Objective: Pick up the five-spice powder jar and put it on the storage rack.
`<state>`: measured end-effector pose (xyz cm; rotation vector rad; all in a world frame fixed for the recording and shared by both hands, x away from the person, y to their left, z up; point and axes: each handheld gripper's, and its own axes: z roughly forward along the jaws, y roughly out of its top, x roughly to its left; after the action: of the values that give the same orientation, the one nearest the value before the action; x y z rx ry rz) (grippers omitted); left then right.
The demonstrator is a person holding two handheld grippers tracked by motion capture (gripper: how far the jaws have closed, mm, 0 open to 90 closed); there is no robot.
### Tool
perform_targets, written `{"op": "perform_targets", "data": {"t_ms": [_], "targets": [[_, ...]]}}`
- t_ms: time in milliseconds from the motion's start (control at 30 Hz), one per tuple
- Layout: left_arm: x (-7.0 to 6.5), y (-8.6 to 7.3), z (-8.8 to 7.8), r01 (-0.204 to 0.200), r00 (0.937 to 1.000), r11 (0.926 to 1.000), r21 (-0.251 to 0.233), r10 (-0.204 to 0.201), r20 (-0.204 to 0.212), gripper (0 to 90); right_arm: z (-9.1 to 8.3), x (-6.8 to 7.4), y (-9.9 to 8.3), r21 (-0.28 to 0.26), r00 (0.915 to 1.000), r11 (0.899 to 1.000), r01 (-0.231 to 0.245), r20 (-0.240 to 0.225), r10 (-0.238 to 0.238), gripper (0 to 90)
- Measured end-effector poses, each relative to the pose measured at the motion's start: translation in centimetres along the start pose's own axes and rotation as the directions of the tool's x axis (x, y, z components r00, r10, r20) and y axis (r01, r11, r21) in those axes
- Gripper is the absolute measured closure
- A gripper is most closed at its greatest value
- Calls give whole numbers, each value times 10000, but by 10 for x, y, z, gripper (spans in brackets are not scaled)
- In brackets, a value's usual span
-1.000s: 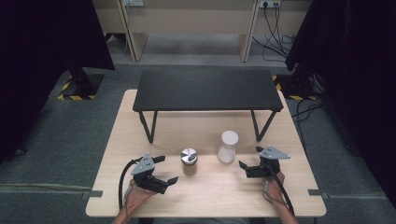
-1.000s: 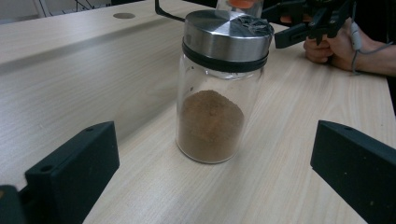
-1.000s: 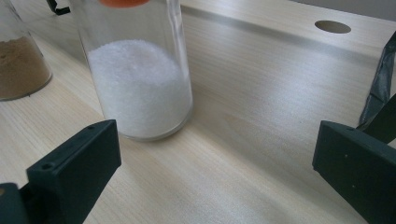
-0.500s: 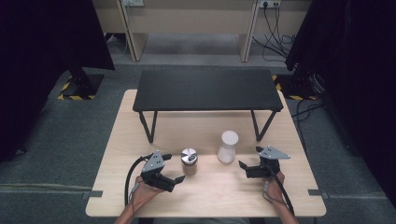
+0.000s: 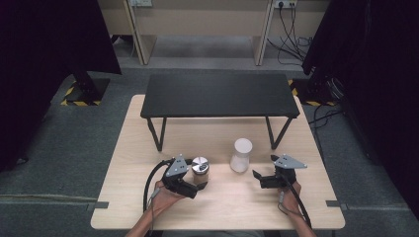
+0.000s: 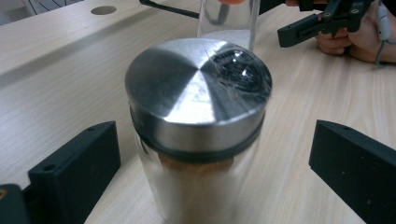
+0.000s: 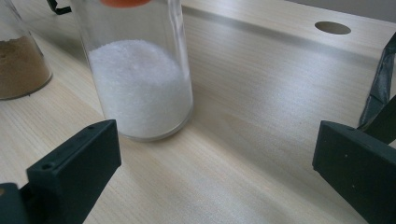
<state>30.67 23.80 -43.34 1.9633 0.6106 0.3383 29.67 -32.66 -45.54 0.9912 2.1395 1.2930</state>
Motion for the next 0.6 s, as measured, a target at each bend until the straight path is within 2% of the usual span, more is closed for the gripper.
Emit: {"op": "perform_targets", "data": {"t_ms": [600], "targets": [[2, 8, 20, 73, 9999, 9999, 135, -71, -149, 114, 0, -1, 0, -3, 10000, 10000, -18, -25, 18, 11]]}}
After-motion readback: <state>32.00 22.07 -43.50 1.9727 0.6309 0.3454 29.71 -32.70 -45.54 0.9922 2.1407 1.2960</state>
